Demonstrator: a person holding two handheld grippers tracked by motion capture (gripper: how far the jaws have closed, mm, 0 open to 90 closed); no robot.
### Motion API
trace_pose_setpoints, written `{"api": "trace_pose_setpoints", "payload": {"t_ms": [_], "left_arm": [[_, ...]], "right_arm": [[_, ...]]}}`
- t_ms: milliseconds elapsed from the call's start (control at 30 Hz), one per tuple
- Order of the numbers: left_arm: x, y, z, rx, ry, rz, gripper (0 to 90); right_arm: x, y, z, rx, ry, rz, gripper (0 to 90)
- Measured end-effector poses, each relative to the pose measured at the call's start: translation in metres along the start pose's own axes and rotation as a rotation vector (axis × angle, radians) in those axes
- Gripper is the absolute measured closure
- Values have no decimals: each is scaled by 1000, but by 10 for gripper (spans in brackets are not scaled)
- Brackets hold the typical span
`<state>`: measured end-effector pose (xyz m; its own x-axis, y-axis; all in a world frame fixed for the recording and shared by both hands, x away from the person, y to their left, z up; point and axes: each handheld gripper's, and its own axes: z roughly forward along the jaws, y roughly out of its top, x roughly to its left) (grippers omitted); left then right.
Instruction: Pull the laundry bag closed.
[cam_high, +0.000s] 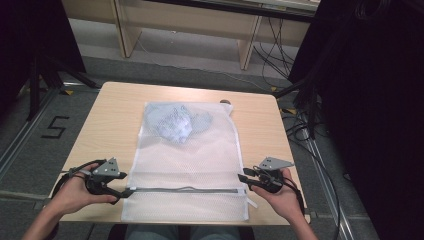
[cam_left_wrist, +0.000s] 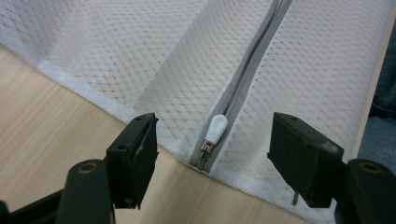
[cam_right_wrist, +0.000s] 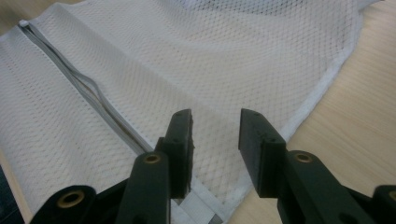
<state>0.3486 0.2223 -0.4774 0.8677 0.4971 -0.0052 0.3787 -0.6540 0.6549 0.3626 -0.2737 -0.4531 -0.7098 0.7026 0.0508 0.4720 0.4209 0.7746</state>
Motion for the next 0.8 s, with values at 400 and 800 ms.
{"api": "trace_pose_setpoints", "payload": {"t_ms": [400,800], "left_arm": [[-6,-4,2,24,11,30,285],[-3,-4,6,23,0,46,272]], "right_arm": [[1,6,8,5,34,-11,648],[2,6,12,12,52,-32,648]]}}
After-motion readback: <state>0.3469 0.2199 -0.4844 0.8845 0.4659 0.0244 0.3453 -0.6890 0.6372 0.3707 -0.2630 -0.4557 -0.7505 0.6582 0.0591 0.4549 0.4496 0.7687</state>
